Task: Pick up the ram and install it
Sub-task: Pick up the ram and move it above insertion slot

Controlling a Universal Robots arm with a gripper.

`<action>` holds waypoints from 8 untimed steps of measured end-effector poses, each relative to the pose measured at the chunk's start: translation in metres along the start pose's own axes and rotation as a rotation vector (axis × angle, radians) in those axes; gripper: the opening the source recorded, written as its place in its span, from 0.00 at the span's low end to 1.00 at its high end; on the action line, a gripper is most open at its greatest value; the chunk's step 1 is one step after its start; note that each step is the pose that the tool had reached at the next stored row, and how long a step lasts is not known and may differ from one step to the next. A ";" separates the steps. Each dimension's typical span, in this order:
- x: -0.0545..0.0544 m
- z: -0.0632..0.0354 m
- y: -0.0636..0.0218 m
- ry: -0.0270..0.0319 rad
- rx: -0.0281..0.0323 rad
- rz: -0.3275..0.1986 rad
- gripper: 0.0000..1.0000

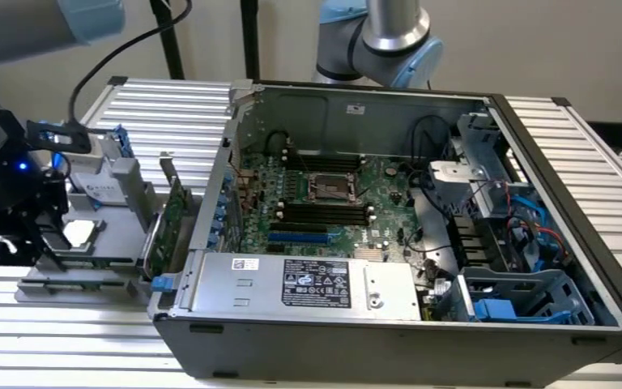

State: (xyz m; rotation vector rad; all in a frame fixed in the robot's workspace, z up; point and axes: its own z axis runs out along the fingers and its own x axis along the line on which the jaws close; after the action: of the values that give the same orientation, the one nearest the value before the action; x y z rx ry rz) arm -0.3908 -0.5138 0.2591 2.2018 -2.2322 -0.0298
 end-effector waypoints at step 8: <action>0.003 0.0145 -0.0004 0.0003 -0.0001 -0.014 1.00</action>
State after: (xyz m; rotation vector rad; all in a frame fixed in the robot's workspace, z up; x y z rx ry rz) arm -0.3906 -0.5165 0.2446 2.2177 -2.2162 -0.0297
